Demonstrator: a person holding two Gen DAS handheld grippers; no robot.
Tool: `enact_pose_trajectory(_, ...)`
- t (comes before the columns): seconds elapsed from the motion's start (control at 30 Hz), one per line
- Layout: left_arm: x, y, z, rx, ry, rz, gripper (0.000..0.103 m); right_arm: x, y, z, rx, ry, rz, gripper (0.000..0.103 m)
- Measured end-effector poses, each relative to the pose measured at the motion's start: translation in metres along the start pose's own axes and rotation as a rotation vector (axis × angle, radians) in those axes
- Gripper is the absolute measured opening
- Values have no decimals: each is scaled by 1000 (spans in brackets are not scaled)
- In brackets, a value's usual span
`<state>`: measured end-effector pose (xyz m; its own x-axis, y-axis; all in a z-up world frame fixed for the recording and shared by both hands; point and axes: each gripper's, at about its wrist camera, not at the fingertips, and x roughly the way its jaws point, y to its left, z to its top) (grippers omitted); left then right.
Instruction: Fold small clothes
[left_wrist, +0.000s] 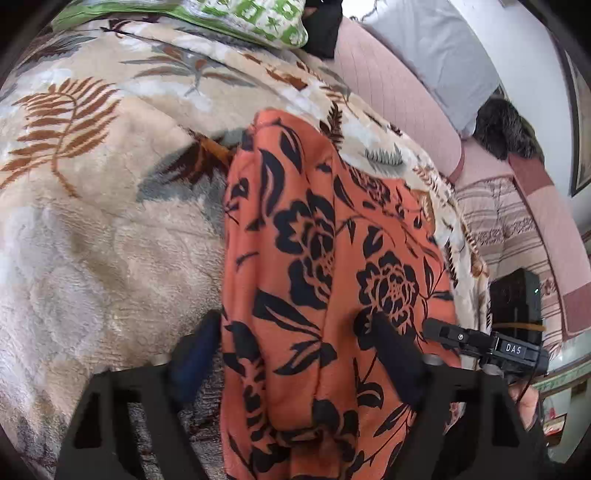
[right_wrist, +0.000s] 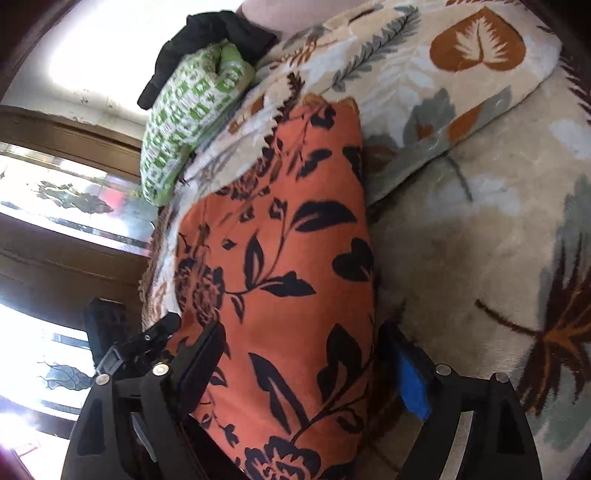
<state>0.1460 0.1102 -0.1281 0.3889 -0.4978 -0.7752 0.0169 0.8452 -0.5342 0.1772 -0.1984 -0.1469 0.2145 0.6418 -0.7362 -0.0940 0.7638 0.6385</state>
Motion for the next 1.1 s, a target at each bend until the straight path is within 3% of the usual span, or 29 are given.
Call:
enact_pose_trajectory(0.07, -1, -6, -1, 9, 3, -6, 33, 3, 14, 1, -49, 6, -35, 43)
enact_pose_trajectory(0.13, -12, -21, 1, 33, -33, 20, 27, -10, 35, 2, -135, -14, -74, 38)
enact_pose_trajectory(0.3, -54, -94, 24, 166, -189, -10, 27, -73, 64, 19, -249, -134, -74, 36)
enact_pose_trajectory(0.4, -49, -134, 42, 231, -218, -37, 29, -119, 57, 38, -265, -210, -64, 36)
enact_pose_trajectory(0.5, -12, -155, 53, 231, -180, -36, 32, -144, 27, 53, -236, -252, -51, 36)
enact_pose_trajectory(0.53, 5, -157, 54, 220, -165, -15, 40, -144, 12, 57, -215, -260, -51, 39)
enact_pose_trajectory(0.57, 26, -156, 55, 218, -144, 14, 44, -141, -7, 60, -188, -260, -57, 49)
enact_pose_trajectory(0.6, 49, -154, 55, 223, -105, 72, 56, -132, -26, 64, -145, -254, -77, 55)
enact_pose_trajectory(0.63, 71, -149, 51, 219, -57, 143, 59, -123, -50, 64, -84, -254, -132, 70)
enact_pose_trajectory(0.67, 88, -140, 46, 207, -2, 204, 60, -112, -68, 62, -37, -242, -201, 75)
enact_pose_trajectory(0.7, 91, -131, 42, 182, 3, 189, 65, -104, -85, 56, 4, -214, -263, 75)
enact_pose_trajectory(0.73, 82, -124, 40, 147, -35, 153, 68, -103, -94, 49, 29, -209, -267, 75)
enact_pose_trajectory(0.77, 73, -121, 39, 128, -59, 154, 71, -107, -95, 42, 31, -237, -224, 75)
enact_pose_trajectory(0.87, 47, -129, 36, 157, -121, 191, 73, -133, -69, 29, -41, -352, -257, 75)
enact_pose_trajectory(0.93, 36, -132, 30, 190, -163, 229, 76, -148, -44, 27, -82, -409, -182, 75)
enact_pose_trajectory(1.03, 50, -128, 31, 225, -127, 291, 77, -141, -15, 30, -142, -409, -74, 86)
enact_pose_trajectory(1.1, 58, -125, 29, 202, -103, 286, 77, -106, -18, 36, -145, -336, -115, 88)
